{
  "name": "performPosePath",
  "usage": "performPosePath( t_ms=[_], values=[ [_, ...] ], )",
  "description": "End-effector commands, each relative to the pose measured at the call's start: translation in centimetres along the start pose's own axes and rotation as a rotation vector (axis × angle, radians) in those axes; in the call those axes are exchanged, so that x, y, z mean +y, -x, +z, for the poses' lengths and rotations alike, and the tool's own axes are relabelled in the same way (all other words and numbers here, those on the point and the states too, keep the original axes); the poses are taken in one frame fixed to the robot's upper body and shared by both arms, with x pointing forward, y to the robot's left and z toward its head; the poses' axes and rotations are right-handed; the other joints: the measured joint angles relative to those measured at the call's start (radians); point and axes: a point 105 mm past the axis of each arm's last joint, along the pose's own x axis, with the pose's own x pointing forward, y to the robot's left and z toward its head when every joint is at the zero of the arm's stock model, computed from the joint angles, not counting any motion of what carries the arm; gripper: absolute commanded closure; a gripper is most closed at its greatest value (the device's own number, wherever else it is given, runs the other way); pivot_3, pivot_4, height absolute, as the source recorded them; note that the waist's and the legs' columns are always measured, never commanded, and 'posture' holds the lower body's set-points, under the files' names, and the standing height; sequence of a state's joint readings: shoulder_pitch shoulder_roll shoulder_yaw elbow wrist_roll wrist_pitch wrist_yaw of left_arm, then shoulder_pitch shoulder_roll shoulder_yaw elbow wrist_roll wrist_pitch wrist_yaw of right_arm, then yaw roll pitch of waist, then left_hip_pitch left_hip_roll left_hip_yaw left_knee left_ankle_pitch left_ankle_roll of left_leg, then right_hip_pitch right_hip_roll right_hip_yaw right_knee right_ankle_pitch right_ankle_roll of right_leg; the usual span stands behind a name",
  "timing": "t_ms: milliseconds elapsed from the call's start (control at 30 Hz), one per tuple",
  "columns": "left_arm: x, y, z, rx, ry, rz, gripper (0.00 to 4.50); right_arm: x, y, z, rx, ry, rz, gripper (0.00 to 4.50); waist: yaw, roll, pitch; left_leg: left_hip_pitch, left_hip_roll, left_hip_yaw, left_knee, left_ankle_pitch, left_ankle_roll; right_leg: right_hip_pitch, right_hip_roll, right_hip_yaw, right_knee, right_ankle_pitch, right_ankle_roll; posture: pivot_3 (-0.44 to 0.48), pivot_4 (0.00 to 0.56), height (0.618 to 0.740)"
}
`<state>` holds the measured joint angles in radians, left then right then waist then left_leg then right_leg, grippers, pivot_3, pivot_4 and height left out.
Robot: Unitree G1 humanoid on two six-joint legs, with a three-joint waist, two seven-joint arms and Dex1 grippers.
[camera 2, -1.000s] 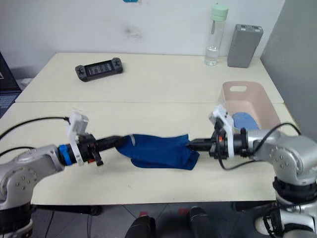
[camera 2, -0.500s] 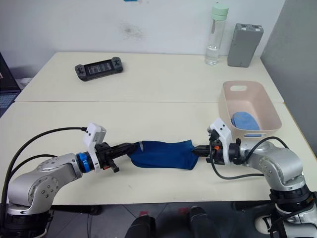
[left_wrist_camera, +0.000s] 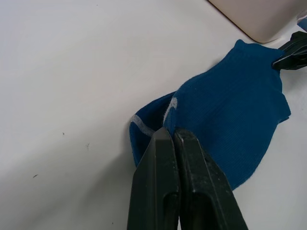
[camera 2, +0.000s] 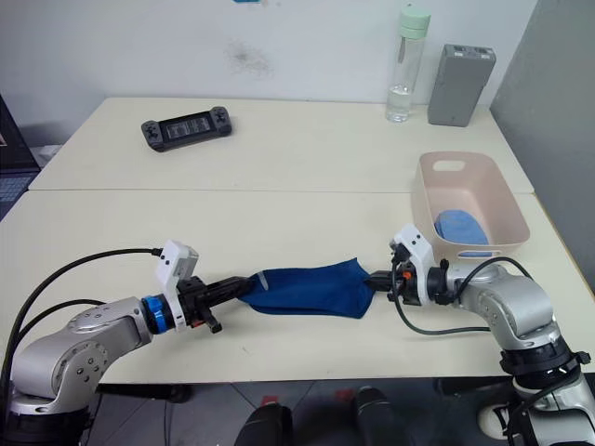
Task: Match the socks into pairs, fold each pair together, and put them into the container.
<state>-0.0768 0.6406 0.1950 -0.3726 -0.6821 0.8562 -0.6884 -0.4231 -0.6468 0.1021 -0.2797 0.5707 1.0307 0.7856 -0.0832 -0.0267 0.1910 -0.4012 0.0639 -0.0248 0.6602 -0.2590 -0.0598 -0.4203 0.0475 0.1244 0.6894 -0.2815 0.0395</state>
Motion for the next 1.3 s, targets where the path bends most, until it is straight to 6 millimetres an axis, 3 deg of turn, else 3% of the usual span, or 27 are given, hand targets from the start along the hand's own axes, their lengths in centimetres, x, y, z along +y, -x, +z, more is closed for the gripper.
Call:
performPosePath(
  t_ms=[33,600,633,733,967,1033,1100,1133,1200,1300],
  values=[
    [0.0,-0.3,0.7,-0.025,-0.033,-0.005,4.49,0.3,0.4,0.8,-0.018,0.043,0.002,4.5,0.0,0.0,0.0,0.0,0.0,0.0,0.0,0.0,0.0,0.0,0.0,0.0,0.0,0.0,0.0,0.0,0.15,0.74],
    [0.0,-0.8,-0.9,0.023,-0.056,-0.033,4.49,0.2,0.0,-0.2,0.015,0.046,-0.018,4.5,0.0,0.0,0.0,0.0,0.0,0.0,0.0,0.0,0.0,0.0,0.0,0.0,0.0,0.0,0.0,0.0,0.15,0.74],
    [-0.2,-0.8,-0.9,0.024,-0.07,-0.044,4.5,0.2,0.0,-0.2,0.015,0.049,-0.017,4.26,0.0,0.0,0.0,0.0,0.0,0.0,0.0,0.0,0.0,0.0,0.0,0.0,0.0,0.0,0.0,0.0,0.15,0.74],
    [0.4,-0.8,-0.1,-0.032,-0.084,-0.01,3.89,0.2,0.1,0.1,0.0,0.059,-0.01,3.54,0.0,0.0,0.0,0.0,0.0,0.0,0.0,0.0,0.0,0.0,0.0,0.0,0.0,0.0,0.0,0.0,0.15,0.74],
    [1.7,0.9,3.6,-0.164,-0.137,0.05,1.73,0.6,1.5,2.6,-0.063,0.203,0.003,1.09,0.0,0.0,0.0,0.0,0.0,0.0,0.0,0.0,0.0,0.0,0.0,0.0,0.0,0.0,0.0,0.0,0.15,0.74],
    [1.5,1.4,5.7,-0.227,-0.209,0.02,1.09,1.8,1.1,4.0,-0.105,0.259,0.051,1.05,0.0,0.0,0.0,0.0,0.0,0.0,0.0,0.0,0.0,0.0,0.0,0.0,0.0,0.0,0.0,0.0,0.15,0.74],
    [0.7,1.3,6.1,-0.199,-0.334,-0.043,1.09,2.4,0.4,5.1,-0.14,0.32,0.065,1.05,-0.003,0.0,0.0,0.0,0.0,0.0,0.0,0.0,0.0,0.0,0.0,0.0,0.001,0.0,0.0,0.0,0.15,0.74],
    [0.3,0.8,5.8,-0.166,-0.388,-0.076,1.06,2.6,-0.2,5.5,-0.148,0.368,0.071,1.26,-0.003,0.0,0.0,0.001,0.0,0.0,0.0,0.0,0.0,0.0,0.001,0.0,0.001,0.0,0.0,0.0,0.15,0.74],
    [-0.5,-0.2,5.5,-0.129,-0.459,-0.139,1.47,3.1,-1.5,5.7,-0.153,0.458,0.082,1.69,-0.001,0.0,0.0,0.001,0.0,0.0,0.0,0.0,0.0,0.0,0.0,0.0,0.0,0.0,0.0,0.0,0.15,0.74],
    [-1.3,-1.6,4.8,-0.104,-0.506,-0.205,2.36,3.6,-3.2,5.2,-0.152,0.521,0.103,2.81,0.003,0.0,0.0,-0.001,0.0,0.0,0.0,0.0,0.0,0.0,0.0,0.0,-0.003,0.0,0.0,0.0,0.15,0.74]
  ],
)
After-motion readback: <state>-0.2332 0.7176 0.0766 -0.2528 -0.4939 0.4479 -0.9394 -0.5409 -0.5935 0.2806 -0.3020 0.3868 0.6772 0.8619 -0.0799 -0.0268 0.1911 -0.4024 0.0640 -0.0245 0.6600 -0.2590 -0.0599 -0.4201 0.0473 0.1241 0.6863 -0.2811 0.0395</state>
